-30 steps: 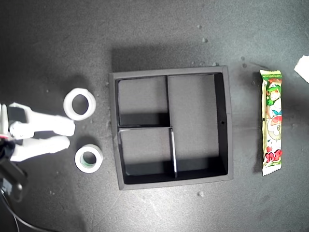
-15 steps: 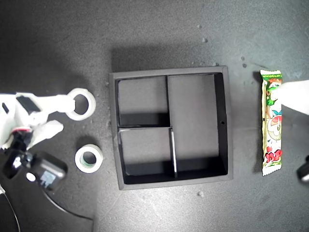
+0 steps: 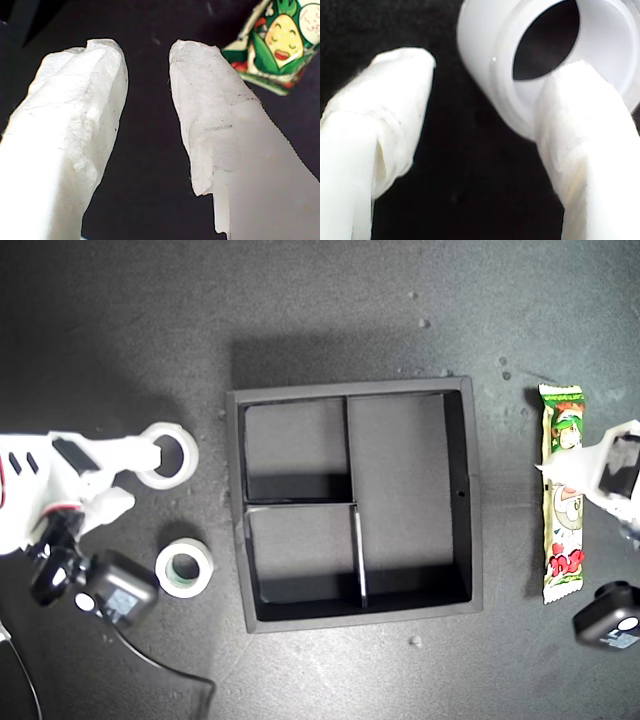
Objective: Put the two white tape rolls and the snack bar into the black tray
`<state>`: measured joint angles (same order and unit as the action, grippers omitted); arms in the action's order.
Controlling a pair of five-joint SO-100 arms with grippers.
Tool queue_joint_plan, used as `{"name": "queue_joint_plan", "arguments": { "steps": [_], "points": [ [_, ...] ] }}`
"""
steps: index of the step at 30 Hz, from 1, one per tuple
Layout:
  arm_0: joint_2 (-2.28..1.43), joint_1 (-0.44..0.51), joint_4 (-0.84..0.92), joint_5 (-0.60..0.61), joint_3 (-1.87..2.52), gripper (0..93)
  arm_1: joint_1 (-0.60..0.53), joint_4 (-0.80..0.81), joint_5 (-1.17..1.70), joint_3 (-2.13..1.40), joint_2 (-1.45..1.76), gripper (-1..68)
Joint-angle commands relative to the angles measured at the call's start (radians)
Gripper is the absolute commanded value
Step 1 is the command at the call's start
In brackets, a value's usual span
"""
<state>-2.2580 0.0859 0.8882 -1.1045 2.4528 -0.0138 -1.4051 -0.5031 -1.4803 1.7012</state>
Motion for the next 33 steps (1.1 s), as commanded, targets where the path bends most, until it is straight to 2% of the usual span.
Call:
{"name": "queue_joint_plan", "arguments": {
  "steps": [1,11,17,24,27,33],
  "points": [
    [0.041,0.008,-0.031,0.011,-0.066,15.4,-0.009,-0.006,-0.029,-0.014,0.006,5.2],
    [0.192,0.006,-0.052,0.028,-0.133,14.4,-0.023,-0.015,-0.058,-0.083,0.003,4.7],
    [0.353,-0.014,-0.069,0.043,-0.186,12.9,-0.071,-0.023,-0.015,-0.138,0.003,7.8],
    [0.400,-0.055,-0.060,0.077,-0.204,2.2,-0.104,0.038,-0.034,-0.311,0.003,13.8],
    [0.367,-0.071,-0.012,0.086,-0.219,0.0,-0.124,0.097,-0.038,-0.387,0.003,14.4],
    [0.284,-0.098,0.156,0.121,-0.310,0.0,-0.158,0.362,-0.011,-0.555,0.003,13.9]
  ]
}}
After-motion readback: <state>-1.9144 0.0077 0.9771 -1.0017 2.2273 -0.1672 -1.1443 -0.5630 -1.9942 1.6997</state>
